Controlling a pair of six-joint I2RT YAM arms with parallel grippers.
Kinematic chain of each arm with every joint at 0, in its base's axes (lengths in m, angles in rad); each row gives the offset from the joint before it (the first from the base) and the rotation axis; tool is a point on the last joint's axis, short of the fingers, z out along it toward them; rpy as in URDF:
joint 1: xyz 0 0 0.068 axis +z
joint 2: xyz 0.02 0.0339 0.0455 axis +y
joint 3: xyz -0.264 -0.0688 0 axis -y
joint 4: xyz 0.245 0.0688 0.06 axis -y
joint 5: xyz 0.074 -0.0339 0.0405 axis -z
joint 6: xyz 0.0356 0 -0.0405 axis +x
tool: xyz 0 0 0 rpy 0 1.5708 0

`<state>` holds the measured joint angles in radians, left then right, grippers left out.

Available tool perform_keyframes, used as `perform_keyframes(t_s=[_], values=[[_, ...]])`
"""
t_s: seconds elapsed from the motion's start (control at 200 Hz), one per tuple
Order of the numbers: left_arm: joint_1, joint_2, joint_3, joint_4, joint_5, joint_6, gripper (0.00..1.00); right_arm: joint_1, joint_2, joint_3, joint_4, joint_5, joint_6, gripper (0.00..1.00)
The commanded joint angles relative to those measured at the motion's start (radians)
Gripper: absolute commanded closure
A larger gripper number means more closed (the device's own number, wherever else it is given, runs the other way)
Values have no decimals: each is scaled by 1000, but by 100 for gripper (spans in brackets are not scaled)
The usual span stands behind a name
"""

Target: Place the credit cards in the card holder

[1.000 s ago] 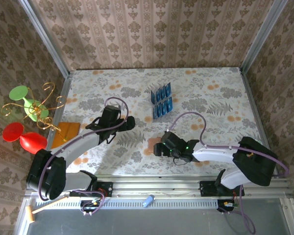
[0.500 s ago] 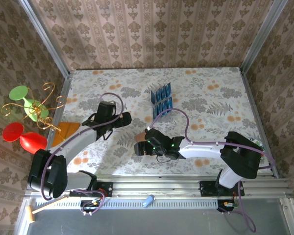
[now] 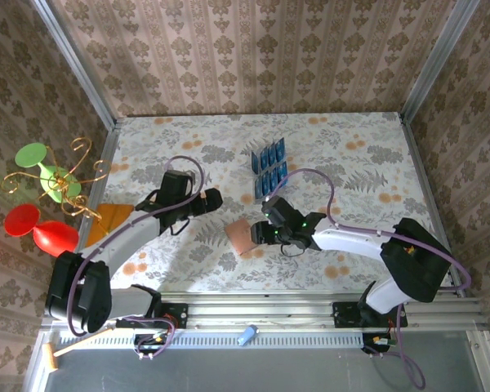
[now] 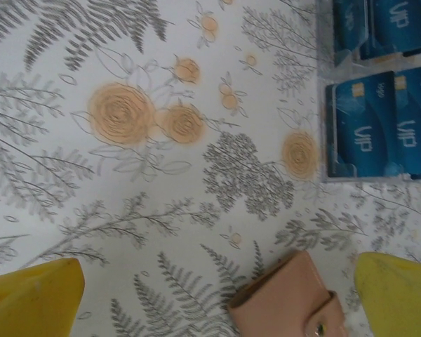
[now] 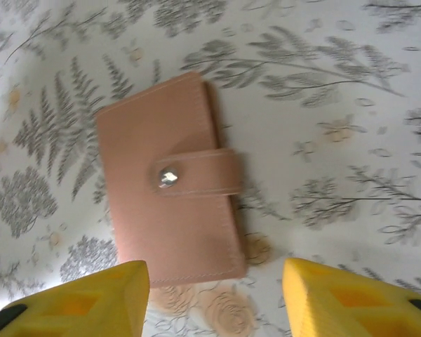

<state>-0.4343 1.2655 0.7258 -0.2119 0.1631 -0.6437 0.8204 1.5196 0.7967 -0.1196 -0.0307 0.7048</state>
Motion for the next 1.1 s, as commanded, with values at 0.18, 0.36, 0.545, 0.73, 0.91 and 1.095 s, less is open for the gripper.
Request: perform_keyframes(t_s=[0.18, 0.36, 0.545, 0.73, 0.91, 1.095], values=[[-134, -7, -84, 90, 53, -136, 0, -58, 26, -84, 130, -154, 29, 52], [-201, 19, -130, 181, 36, -192, 0, -61, 55, -116, 214, -194, 75, 52], [-236, 63, -130, 222, 30, -205, 0, -61, 87, -140, 278, -210, 110, 52], [-259, 106, -123, 260, 27, -214, 0, -62, 117, -148, 328, -230, 137, 52], [-276, 152, -99, 288, 24, -209, 0, -59, 148, -150, 384, -254, 168, 52], [-286, 191, -79, 309, 26, -206, 0, -46, 175, -149, 439, -277, 202, 52]])
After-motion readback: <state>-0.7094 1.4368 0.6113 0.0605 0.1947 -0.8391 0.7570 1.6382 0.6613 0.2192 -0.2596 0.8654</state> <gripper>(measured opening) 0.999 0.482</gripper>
